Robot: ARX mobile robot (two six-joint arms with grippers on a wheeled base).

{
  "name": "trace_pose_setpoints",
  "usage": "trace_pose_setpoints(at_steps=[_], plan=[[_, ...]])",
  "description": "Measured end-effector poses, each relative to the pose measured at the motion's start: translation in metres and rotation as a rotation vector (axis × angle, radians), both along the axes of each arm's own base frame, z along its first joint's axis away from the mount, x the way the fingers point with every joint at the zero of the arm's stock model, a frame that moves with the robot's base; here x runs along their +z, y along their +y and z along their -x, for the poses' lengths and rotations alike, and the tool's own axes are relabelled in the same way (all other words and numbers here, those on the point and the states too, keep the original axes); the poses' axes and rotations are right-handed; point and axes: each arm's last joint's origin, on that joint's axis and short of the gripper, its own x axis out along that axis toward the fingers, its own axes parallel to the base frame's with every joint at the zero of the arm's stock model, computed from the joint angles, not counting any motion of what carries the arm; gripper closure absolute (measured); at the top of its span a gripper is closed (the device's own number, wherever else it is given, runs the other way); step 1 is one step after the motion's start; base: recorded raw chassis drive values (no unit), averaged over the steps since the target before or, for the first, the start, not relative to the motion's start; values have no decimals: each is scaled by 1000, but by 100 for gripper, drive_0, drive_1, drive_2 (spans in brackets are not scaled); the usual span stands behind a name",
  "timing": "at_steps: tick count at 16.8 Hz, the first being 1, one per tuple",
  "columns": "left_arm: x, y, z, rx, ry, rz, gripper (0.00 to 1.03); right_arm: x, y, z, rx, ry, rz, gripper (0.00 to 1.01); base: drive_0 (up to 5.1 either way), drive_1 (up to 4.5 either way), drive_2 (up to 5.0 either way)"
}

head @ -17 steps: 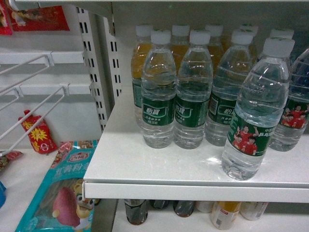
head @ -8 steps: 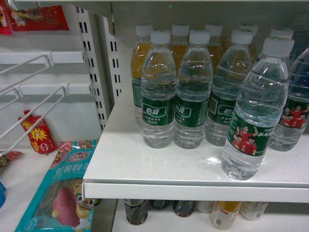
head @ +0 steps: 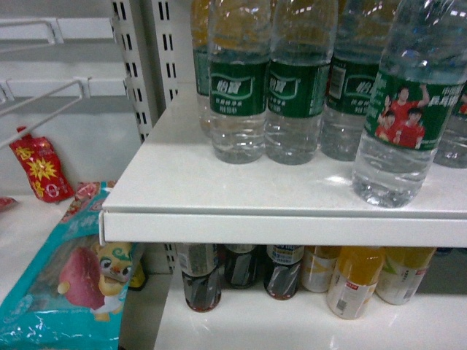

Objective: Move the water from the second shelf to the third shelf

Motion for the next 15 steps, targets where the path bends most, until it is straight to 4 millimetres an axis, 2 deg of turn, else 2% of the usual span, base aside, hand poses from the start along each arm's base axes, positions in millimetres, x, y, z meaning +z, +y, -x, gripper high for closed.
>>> trace_pose_setpoints(at_steps=[15], plan=[[0,0,0,0,0,0,5,0,0,0,0,0,2,3,0,0,0]])
